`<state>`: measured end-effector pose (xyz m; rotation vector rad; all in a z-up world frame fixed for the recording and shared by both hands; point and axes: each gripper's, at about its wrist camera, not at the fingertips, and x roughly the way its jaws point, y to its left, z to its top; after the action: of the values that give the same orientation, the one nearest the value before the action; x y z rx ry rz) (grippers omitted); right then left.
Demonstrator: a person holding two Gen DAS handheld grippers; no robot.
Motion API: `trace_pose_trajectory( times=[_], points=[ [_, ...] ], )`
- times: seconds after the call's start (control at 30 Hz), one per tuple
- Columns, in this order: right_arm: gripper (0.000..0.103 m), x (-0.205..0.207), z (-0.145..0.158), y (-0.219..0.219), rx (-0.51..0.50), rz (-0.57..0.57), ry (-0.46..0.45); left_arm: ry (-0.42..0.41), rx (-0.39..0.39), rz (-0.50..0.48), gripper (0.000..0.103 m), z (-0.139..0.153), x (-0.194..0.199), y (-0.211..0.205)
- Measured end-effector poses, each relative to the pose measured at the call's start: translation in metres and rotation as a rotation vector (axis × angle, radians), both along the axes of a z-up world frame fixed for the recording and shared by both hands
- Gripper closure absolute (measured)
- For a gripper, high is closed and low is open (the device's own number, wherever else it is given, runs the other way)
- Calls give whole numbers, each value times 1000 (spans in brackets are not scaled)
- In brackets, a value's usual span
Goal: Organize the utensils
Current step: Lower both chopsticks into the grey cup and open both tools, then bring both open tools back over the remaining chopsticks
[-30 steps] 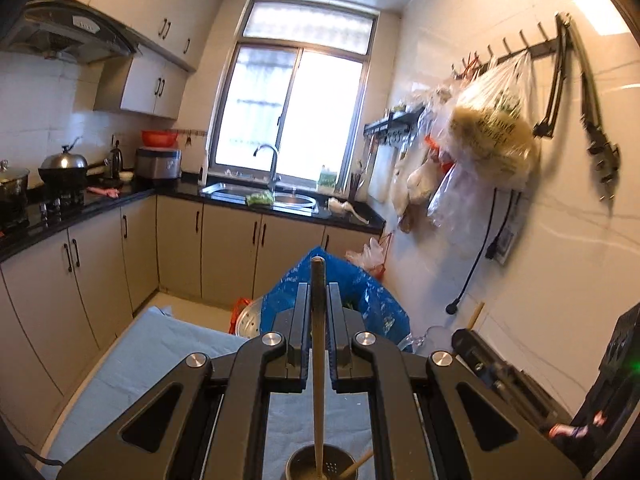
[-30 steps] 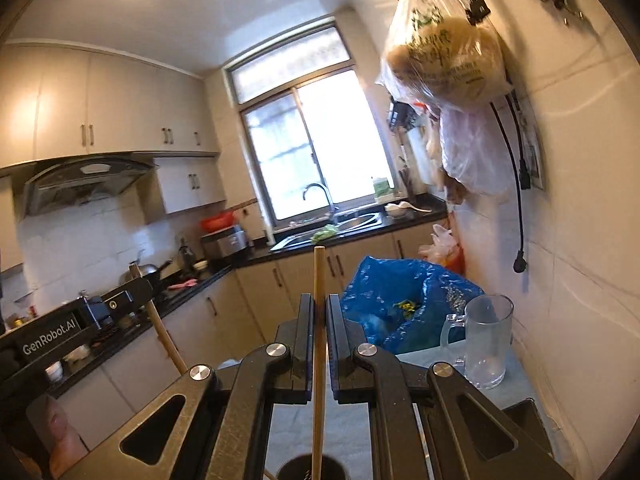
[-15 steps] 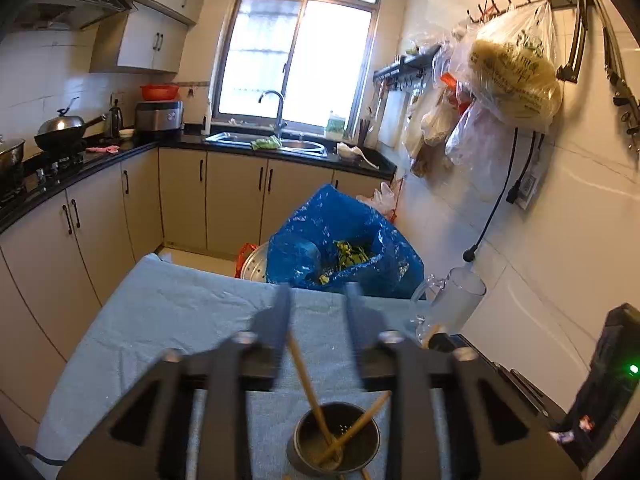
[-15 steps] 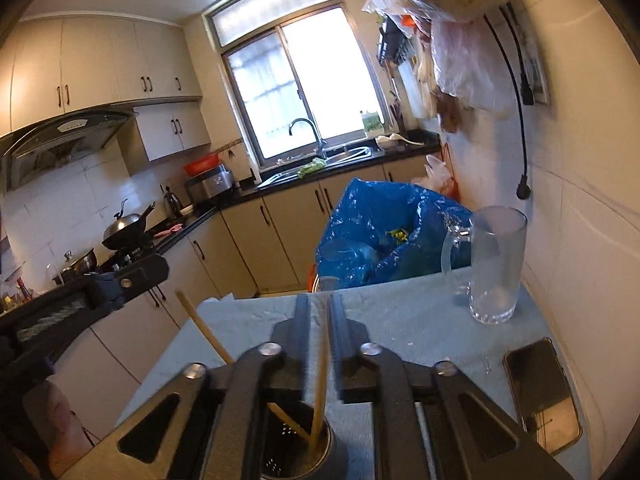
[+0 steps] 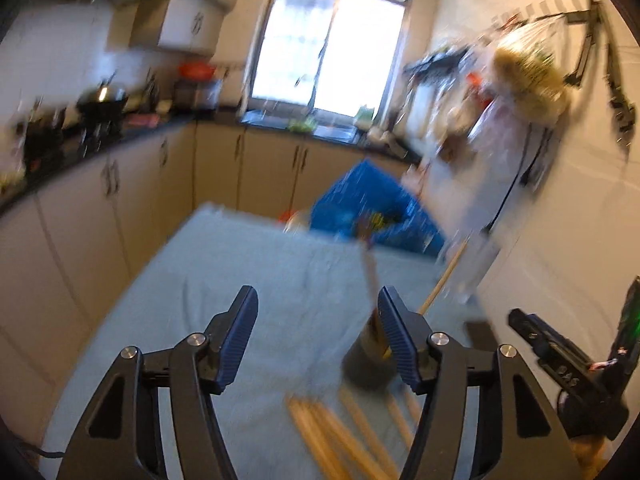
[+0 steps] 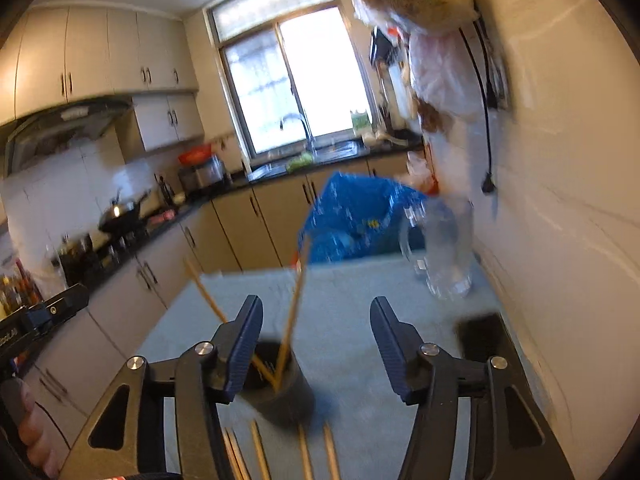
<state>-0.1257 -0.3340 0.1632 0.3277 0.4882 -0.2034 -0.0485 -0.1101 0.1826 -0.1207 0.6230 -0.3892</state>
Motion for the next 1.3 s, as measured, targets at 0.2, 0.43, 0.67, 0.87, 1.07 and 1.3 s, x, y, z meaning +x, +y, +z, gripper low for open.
trace_pose_trajectory(
  times=[0.2,0.43,0.67,0.87,1.07,1.3],
  points=[
    [43,-21,-74,9,37,70,197,292,40,-21,57,-100,-5,15],
    [43,-43,-111,18,40,93,258,326,130,-118,67,-146,-22,-13],
    [43,-47,-112,24,45,96,247,303,229,-119,82,-158,-16,-33],
    [43,-43,-117,24,58,98,252,315,238,-121,82,-155,-9,-42],
    [43,-39,-123,22,55,89,271,263,365,-154,95,-154,-10,-69],
    [43,-34,-133,22,13,89,329,265,440,-220,103,-161,-19,-54]
  ],
)
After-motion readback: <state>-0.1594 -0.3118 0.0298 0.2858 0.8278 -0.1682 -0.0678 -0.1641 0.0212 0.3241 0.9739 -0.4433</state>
